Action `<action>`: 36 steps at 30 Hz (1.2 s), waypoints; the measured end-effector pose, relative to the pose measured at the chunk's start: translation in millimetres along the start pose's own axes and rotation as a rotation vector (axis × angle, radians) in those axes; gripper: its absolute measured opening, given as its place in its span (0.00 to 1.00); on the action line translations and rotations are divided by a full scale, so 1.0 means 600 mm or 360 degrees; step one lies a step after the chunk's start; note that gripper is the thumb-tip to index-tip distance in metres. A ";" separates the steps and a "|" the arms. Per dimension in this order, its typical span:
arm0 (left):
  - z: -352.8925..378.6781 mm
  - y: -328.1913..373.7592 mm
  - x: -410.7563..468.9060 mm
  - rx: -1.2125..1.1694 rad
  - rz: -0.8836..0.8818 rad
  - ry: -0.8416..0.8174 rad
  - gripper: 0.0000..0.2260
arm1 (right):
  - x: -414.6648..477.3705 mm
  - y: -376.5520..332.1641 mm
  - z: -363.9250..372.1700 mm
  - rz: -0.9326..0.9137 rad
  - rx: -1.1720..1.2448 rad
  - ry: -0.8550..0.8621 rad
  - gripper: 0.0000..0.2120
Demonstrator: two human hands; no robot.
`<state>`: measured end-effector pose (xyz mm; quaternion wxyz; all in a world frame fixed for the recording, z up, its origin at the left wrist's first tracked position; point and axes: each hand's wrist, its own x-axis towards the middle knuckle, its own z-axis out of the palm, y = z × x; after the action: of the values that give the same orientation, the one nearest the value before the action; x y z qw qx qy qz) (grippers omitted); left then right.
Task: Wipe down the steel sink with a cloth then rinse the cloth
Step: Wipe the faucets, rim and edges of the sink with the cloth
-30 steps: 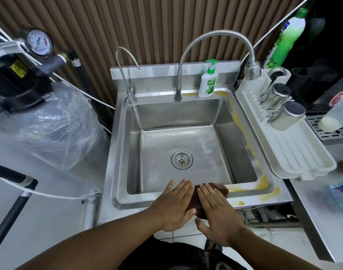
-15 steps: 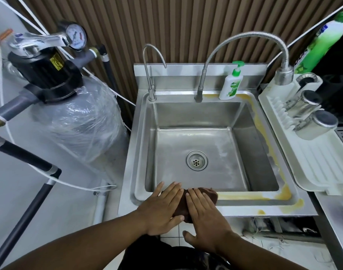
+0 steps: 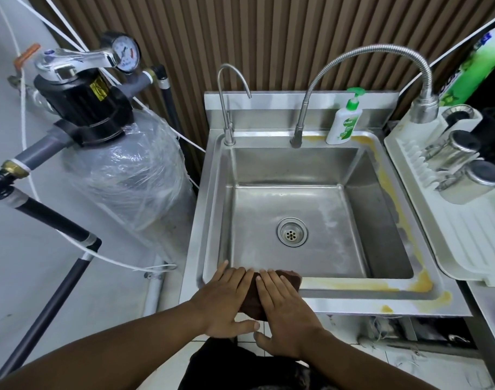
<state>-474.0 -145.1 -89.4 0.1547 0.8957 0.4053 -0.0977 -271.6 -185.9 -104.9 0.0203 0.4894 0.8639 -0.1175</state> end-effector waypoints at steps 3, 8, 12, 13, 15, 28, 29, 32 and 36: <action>-0.004 0.008 0.006 0.0029 0.0029 -0.0051 0.49 | -0.007 0.008 0.002 -0.0032 -0.0005 0.0016 0.45; -0.006 0.041 0.033 0.0045 0.0046 -0.0100 0.49 | -0.032 0.039 -0.002 0.0028 0.0018 -0.0050 0.46; -0.005 0.073 0.069 0.0048 0.0090 -0.0087 0.50 | -0.061 0.076 -0.002 0.0085 -0.0032 -0.0051 0.46; -0.005 0.081 0.078 0.0048 0.0102 -0.0082 0.50 | -0.067 0.085 -0.001 0.0092 -0.0046 -0.0046 0.46; -0.003 0.098 0.094 0.0044 0.0119 -0.0075 0.50 | -0.079 0.104 -0.001 0.0114 -0.0066 -0.0046 0.47; -0.007 0.200 0.189 0.0029 0.0211 -0.0022 0.54 | -0.158 0.200 -0.016 0.0326 -0.0112 -0.0077 0.49; -0.008 0.207 0.196 0.0032 0.0216 -0.0028 0.54 | -0.163 0.206 -0.018 0.0345 -0.0113 -0.0088 0.49; -0.013 0.224 0.213 0.0045 0.0237 -0.0072 0.53 | -0.177 0.218 -0.022 0.0413 -0.0106 -0.0133 0.49; -0.020 0.239 0.230 0.0064 0.0270 -0.0107 0.53 | -0.188 0.224 -0.028 0.0528 -0.0067 -0.0176 0.49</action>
<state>-275.1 -134.2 -91.1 0.1579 0.9259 0.3205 -0.1226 -97.2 -210.8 -96.3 0.0972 0.6174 0.7711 -0.1211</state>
